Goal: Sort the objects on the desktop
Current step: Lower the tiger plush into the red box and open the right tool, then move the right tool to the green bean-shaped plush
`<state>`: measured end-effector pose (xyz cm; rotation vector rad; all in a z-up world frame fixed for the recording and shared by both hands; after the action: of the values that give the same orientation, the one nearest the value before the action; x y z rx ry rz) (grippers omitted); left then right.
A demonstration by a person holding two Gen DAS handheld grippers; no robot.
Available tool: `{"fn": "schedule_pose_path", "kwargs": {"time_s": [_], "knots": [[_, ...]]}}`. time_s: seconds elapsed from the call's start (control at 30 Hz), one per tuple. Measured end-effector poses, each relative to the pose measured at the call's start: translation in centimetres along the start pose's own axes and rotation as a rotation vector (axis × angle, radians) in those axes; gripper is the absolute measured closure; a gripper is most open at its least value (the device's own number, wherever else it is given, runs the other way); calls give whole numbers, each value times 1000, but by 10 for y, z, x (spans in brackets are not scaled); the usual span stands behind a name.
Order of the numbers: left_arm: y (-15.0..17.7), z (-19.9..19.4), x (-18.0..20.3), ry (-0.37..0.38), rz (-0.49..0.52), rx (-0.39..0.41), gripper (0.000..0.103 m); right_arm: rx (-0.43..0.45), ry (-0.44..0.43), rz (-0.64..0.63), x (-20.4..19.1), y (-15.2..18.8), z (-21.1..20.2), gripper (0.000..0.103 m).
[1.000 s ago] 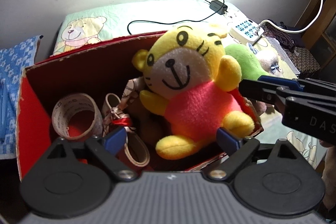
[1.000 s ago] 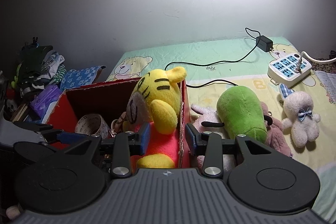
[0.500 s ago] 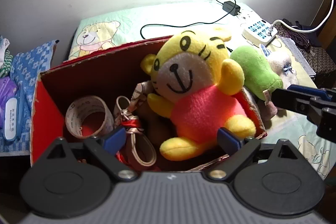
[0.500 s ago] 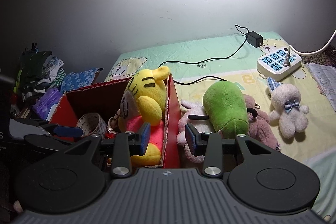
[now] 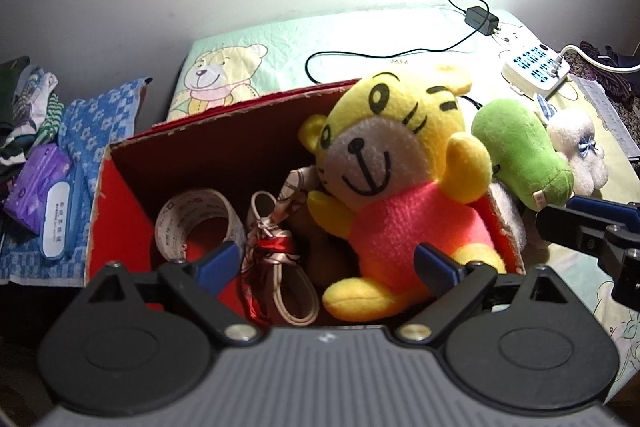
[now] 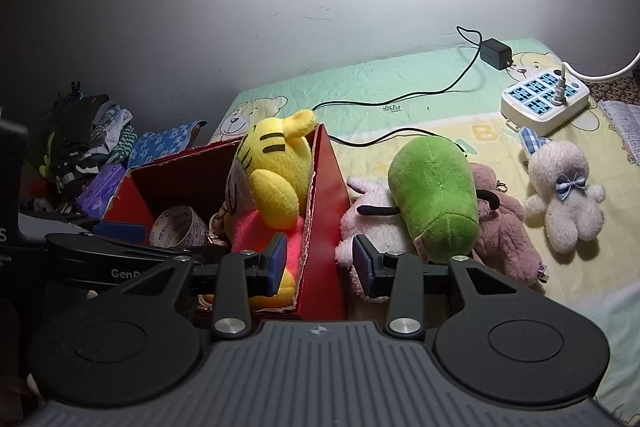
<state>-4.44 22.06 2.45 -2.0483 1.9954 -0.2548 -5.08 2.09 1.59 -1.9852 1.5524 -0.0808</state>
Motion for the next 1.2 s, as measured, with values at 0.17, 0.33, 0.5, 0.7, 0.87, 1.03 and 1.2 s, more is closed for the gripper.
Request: {"fn": "schedule_pose_path", "kwargs": {"time_s": [0.17,0.33,0.5,0.7,0.87,1.03,1.2], "knots": [[0,1,7,-59,-30,-16,8,-34,-44,-38,6,-6,5,63],[3,1,13,-100,-72,-32,8,-65,-88,-70,13,-10,6,63],[8,-4,21,-143,-108,-33,8,-88,-121,-93,21,-11,6,63],[11,-12,29,-180,-148,-17,8,-106,-135,-97,36,-9,4,63],[9,-21,40,-189,-152,4,8,-107,-134,-84,54,-7,-1,63],[6,-33,61,-156,-126,44,8,-96,-124,-50,78,-4,-8,63],[-2,-42,93,-77,-64,87,8,-94,-107,8,111,-1,-11,63]]}}
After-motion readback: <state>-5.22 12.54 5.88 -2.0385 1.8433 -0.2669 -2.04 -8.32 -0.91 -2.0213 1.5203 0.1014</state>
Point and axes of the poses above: each gripper's, at about its wrist camera, not at the fingertips, and z roughly the way its jaws point, x to its right, y to its underside, the point moved 1 cm from there along z, roughly the way its jaws point, and after that the axes turned 15 degrees about -x, right-handed, at the moved point
